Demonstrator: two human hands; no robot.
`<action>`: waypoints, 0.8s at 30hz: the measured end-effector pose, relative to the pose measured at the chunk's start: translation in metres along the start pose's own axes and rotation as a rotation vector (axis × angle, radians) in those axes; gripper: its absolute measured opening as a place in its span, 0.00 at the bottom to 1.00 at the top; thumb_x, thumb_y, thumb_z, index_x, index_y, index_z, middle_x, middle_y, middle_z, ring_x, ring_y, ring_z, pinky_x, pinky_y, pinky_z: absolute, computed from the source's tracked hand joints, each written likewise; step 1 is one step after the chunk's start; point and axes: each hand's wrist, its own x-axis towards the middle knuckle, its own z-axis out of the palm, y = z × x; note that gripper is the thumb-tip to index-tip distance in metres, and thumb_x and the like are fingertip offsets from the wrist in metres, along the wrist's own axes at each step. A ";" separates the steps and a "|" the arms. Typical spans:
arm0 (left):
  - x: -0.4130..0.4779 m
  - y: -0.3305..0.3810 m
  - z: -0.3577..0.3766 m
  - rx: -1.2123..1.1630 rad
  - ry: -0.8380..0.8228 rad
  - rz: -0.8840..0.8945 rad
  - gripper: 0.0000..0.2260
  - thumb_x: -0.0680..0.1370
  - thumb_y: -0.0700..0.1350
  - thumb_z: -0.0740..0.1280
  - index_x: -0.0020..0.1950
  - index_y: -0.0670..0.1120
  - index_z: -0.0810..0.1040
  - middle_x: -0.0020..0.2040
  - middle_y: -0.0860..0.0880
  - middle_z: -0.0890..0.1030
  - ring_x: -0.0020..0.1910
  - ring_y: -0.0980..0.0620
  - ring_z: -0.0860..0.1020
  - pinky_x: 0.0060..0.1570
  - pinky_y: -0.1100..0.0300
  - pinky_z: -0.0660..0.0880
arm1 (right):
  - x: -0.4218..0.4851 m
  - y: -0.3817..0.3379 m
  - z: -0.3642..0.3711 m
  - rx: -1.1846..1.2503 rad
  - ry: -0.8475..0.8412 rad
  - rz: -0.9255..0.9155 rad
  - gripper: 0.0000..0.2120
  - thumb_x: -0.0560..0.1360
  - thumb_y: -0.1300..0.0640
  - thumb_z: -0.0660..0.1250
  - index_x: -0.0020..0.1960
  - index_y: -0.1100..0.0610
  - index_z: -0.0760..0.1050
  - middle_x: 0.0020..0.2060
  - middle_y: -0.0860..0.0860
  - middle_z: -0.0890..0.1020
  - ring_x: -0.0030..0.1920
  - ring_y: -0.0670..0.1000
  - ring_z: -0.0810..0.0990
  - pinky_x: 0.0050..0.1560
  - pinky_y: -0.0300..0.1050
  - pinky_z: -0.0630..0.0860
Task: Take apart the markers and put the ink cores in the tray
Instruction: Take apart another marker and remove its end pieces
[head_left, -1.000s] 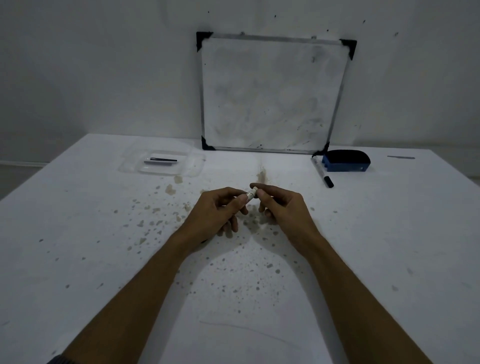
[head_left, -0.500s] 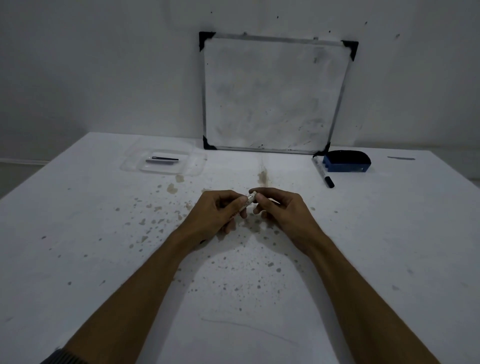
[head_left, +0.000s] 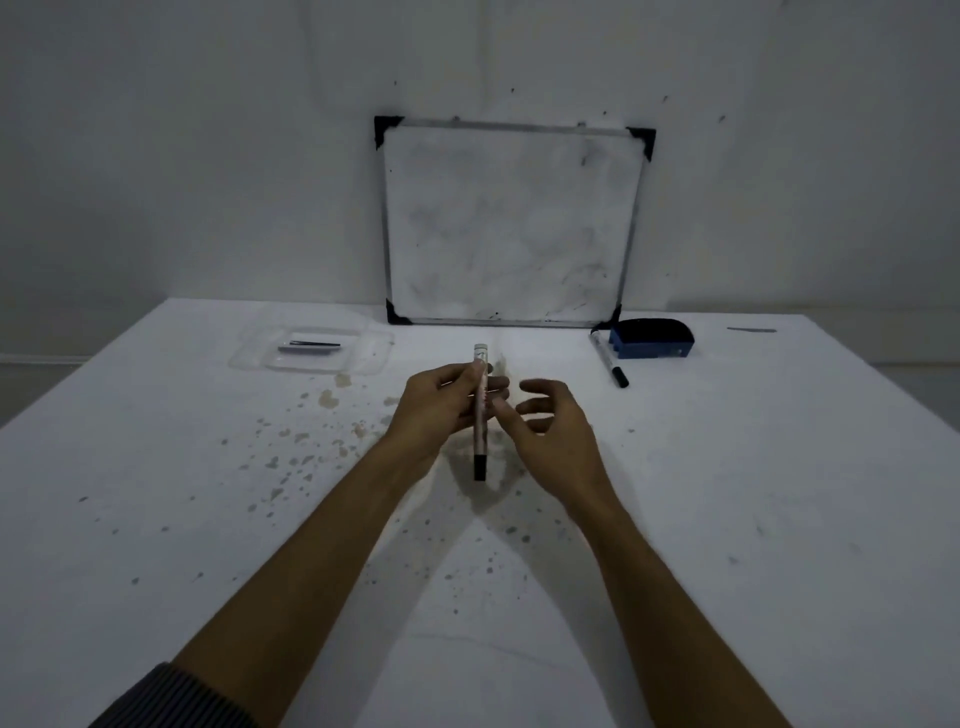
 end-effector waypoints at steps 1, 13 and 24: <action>0.002 0.002 0.008 0.005 -0.003 0.007 0.11 0.85 0.48 0.66 0.58 0.41 0.83 0.51 0.45 0.90 0.52 0.47 0.88 0.49 0.57 0.85 | -0.002 0.001 -0.005 -0.014 0.031 0.019 0.24 0.74 0.37 0.72 0.64 0.45 0.72 0.48 0.39 0.80 0.42 0.37 0.81 0.36 0.29 0.75; 0.040 -0.005 0.078 -0.008 -0.098 -0.066 0.13 0.86 0.45 0.64 0.64 0.36 0.79 0.55 0.41 0.88 0.52 0.47 0.88 0.51 0.56 0.85 | 0.013 0.016 -0.058 -0.309 0.214 0.014 0.18 0.74 0.40 0.73 0.56 0.51 0.83 0.46 0.46 0.86 0.35 0.37 0.78 0.39 0.30 0.72; 0.094 -0.054 0.038 1.061 -0.070 0.357 0.16 0.84 0.49 0.66 0.67 0.42 0.79 0.66 0.44 0.80 0.64 0.44 0.78 0.66 0.54 0.73 | 0.106 0.038 -0.081 -0.867 0.403 0.038 0.15 0.76 0.46 0.69 0.55 0.54 0.85 0.48 0.53 0.87 0.50 0.56 0.83 0.53 0.49 0.75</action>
